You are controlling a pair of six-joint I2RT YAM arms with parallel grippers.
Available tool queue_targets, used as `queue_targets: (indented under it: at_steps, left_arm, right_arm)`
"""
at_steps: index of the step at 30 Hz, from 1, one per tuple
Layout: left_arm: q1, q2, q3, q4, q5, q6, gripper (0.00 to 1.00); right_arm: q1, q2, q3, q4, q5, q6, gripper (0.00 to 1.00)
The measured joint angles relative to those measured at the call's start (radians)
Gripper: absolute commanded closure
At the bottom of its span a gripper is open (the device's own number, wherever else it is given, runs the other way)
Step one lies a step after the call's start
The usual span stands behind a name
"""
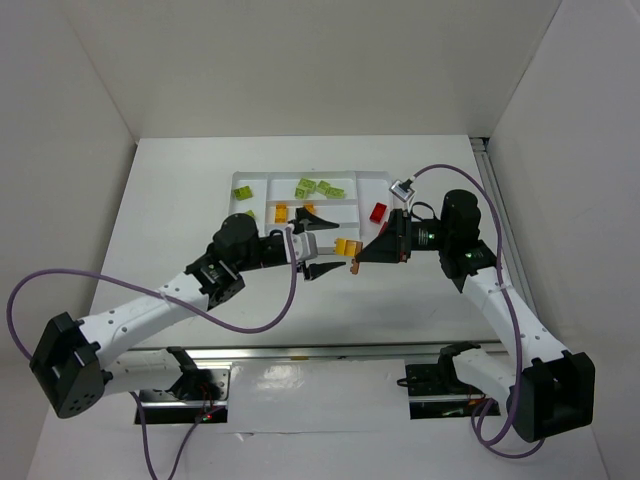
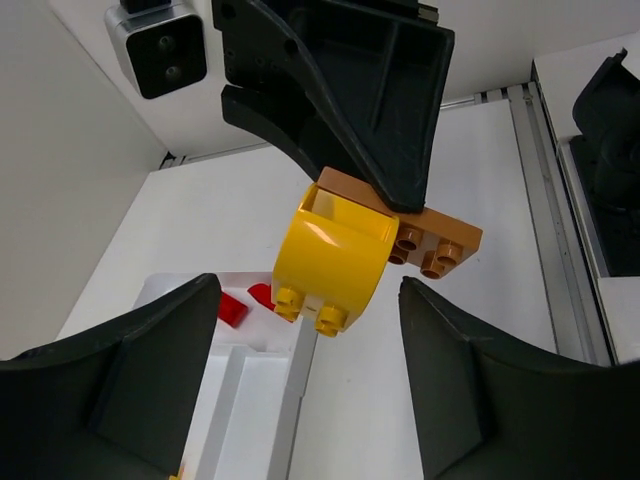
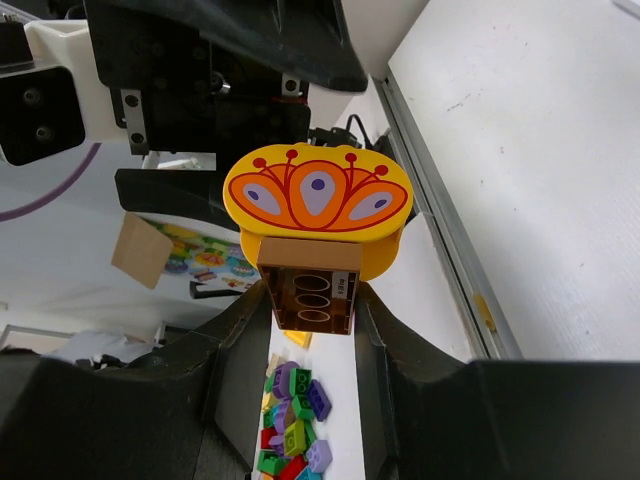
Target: Sort the legos into containers by color
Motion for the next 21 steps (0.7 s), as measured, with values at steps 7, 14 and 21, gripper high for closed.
queue_targets:
  at_steps: [7,14,21]
  left_arm:
    - [-0.003,0.023,0.000,0.004,0.047,0.008,0.36]
    - [-0.003,0.033,0.000,0.026,0.080,0.001,0.39]
    - [-0.009,0.048,0.006,0.043,0.110,0.012,0.88]
  right_arm:
    - [0.001,0.000,0.000,0.000,0.000,0.000,0.91]
    - [0.018,0.001,0.000,0.000,-0.004,0.000,0.91]
    - [0.025,0.003,0.000,-0.024,-0.011,0.001,0.91]
